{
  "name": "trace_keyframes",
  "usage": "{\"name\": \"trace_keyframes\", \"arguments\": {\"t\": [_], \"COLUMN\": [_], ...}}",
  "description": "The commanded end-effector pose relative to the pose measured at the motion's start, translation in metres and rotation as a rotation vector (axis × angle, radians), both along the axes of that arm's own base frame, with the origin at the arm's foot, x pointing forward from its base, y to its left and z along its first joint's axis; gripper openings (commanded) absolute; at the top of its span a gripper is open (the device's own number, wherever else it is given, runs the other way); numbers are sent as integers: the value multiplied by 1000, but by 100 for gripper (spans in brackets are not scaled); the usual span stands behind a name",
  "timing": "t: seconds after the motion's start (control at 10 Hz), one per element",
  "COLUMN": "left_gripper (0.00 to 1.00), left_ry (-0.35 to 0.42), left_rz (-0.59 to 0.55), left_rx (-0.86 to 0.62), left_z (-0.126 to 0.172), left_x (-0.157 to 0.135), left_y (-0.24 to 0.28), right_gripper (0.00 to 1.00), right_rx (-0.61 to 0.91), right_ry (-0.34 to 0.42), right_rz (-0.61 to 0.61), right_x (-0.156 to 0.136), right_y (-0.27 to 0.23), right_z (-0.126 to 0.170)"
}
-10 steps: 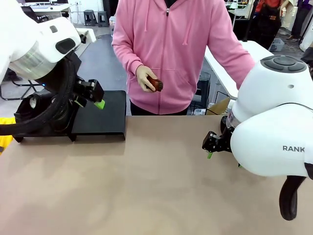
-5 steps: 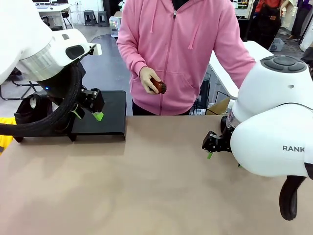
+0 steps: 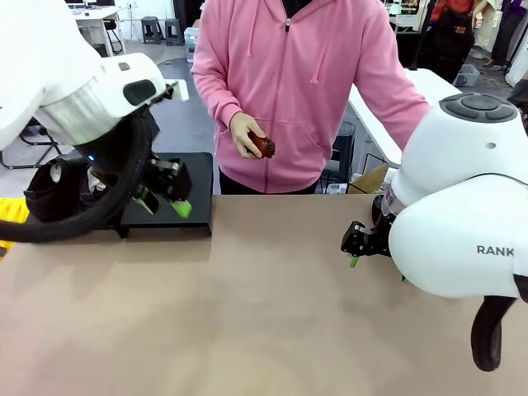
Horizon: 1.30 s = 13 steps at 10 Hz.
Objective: Organize the shoes by placing them on the stand.
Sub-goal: Pick up one Shoe and place it in the middle of the table.
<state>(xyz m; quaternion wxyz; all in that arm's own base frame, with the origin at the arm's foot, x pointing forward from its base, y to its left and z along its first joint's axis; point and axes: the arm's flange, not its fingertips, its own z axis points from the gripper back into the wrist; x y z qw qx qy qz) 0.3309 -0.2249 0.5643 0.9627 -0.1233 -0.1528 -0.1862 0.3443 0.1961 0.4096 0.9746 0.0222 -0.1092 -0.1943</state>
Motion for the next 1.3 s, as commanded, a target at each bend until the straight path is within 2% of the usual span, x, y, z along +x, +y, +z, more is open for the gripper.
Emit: {"name": "trace_keyframes", "arguments": {"t": [0.0, 0.2, 0.4, 0.6, 0.7, 0.8, 0.9, 1.1, 1.2], "left_gripper": [57, 57, 57, 57, 57, 57, 57, 57, 57], "left_ry": [156, 286, 328, 322, 306, 328, 328, 328, 328], "left_rz": [-70, -149, -176, -170, -157, -162, -162, -162, -162], "left_rx": [-132, -138, -150, -220, -237, -167, -167, -167, -167], "left_z": [-3, 0, 7, 15, 16, 11, 11, 11, 11], "left_x": [-30, -61, -72, -69, -57, -77, -77, -77, -77], "left_y": [-10, -21, -20, -9, 0, -20, -20, -20, -20], "right_gripper": [100, 100, 100, 100, 100, 100, 100, 100, 100], "right_rx": [3, 3, 3, 3, 3, 3, 0, -20, -17], "right_ry": [-4, -4, -4, -4, -4, -4, 0, -43, -38], "right_rz": [14, 14, 14, 14, 14, 14, 0, 118, 172], "right_x": [1, 1, 1, 1, 1, 1, 0, -6, -9], "right_y": [1, 1, 1, 1, 1, 1, 0, -6, -10], "right_z": [1, 1, 1, 1, 1, 1, 0, 6, 12]}}
